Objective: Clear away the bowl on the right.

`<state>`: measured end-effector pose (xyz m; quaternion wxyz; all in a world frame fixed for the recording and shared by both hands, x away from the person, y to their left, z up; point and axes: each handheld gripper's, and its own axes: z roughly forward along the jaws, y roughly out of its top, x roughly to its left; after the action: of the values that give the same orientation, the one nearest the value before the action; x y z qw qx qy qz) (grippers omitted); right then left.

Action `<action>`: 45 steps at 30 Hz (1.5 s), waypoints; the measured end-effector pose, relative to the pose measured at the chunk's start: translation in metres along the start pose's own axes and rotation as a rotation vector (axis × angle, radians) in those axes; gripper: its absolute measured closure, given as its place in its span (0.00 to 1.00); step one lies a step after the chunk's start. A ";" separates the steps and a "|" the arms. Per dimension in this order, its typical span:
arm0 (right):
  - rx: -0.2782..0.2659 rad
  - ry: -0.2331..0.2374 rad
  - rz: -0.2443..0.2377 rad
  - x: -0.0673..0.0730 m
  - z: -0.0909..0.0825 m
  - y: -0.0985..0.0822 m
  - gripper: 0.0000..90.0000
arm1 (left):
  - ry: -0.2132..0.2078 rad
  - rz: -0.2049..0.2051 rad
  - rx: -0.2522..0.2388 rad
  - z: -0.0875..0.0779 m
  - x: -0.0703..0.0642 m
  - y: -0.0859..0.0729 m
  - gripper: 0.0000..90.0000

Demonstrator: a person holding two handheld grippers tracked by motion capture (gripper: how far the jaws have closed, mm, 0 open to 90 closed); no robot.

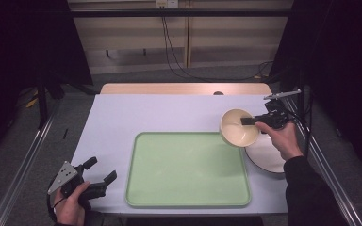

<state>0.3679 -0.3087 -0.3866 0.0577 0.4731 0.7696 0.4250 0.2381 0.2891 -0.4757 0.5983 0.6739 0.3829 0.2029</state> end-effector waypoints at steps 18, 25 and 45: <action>0.040 -0.002 0.016 -0.004 0.025 0.005 0.92 | -0.001 0.004 0.004 0.000 0.000 0.000 0.01; 0.073 -0.013 0.022 -0.003 0.035 0.004 0.93 | -0.002 0.006 0.005 0.000 0.000 0.000 0.01; 0.130 -0.030 0.043 -0.007 0.052 -0.001 0.92 | -0.004 0.008 0.007 0.000 0.000 0.000 0.01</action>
<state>0.3965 -0.2827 -0.4222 0.0293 0.4987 0.7841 0.3682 0.2384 0.2894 -0.4757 0.5961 0.6780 0.3795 0.2026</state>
